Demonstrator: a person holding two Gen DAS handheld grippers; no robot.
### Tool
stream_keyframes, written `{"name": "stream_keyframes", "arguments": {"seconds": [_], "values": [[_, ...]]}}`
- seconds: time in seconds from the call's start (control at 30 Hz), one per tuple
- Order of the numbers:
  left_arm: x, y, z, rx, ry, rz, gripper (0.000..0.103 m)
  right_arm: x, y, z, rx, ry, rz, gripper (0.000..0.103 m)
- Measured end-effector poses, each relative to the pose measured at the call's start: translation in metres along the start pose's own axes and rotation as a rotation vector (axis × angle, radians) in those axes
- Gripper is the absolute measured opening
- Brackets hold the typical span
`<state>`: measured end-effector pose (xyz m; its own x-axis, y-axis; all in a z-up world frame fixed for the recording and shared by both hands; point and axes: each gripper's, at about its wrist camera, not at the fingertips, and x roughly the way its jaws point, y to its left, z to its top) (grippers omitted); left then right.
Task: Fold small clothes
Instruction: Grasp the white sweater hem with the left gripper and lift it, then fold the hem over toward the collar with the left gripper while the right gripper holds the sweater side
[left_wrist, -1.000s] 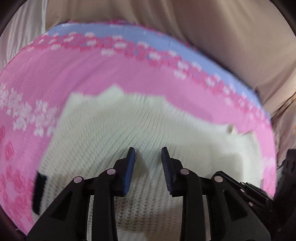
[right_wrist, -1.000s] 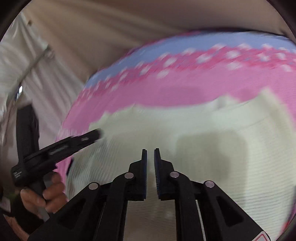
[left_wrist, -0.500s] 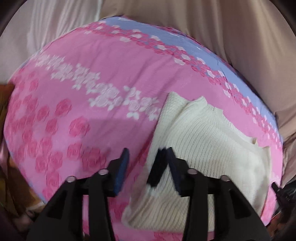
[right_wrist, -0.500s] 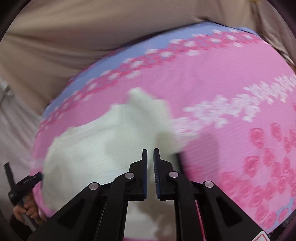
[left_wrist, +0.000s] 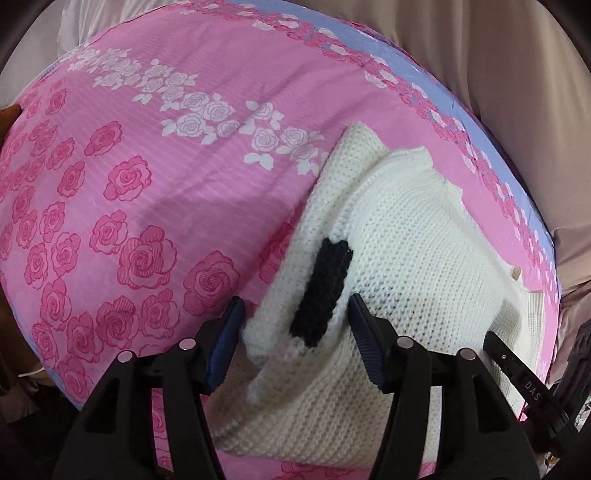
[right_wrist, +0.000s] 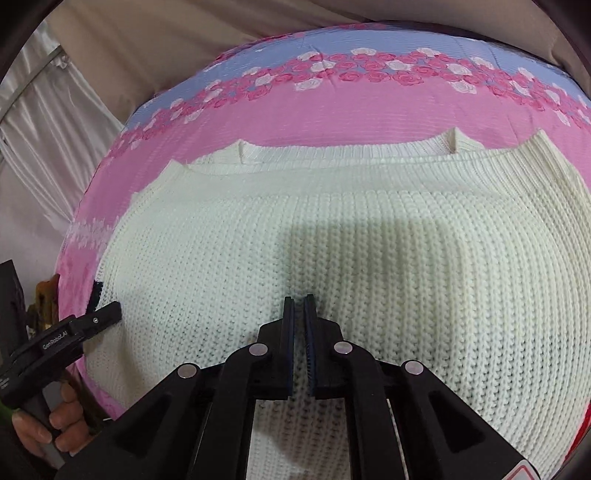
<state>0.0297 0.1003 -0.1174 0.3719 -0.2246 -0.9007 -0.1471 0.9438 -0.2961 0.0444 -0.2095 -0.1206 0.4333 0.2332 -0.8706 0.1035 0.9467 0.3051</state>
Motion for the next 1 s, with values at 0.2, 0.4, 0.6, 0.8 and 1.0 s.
{"name": "stream_keyframes", "arguments": {"seconds": [0.2, 0.4, 0.6, 0.8, 1.0], "values": [[0.001, -0.011, 0.003, 0.037, 0.017, 0.016, 0.038, -0.001, -0.004, -0.003, -0.003, -0.006, 0.007, 0.005], [-0.001, -0.024, 0.004, 0.076, 0.024, 0.048, 0.027, -0.003, 0.0, -0.006, -0.02, -0.019, -0.003, 0.005], [-0.011, -0.043, 0.003, 0.127, 0.006, 0.073, 0.023, -0.005, -0.001, -0.007, 0.011, -0.024, 0.017, 0.005], [-0.056, -0.095, -0.003, 0.268, -0.089, 0.01, 0.022, -0.017, -0.01, -0.008, 0.095, -0.028, 0.054, 0.005], [-0.091, -0.181, -0.019, 0.46, -0.155, -0.09, 0.022, -0.067, -0.051, -0.027, 0.199, -0.115, 0.039, 0.019]]}}
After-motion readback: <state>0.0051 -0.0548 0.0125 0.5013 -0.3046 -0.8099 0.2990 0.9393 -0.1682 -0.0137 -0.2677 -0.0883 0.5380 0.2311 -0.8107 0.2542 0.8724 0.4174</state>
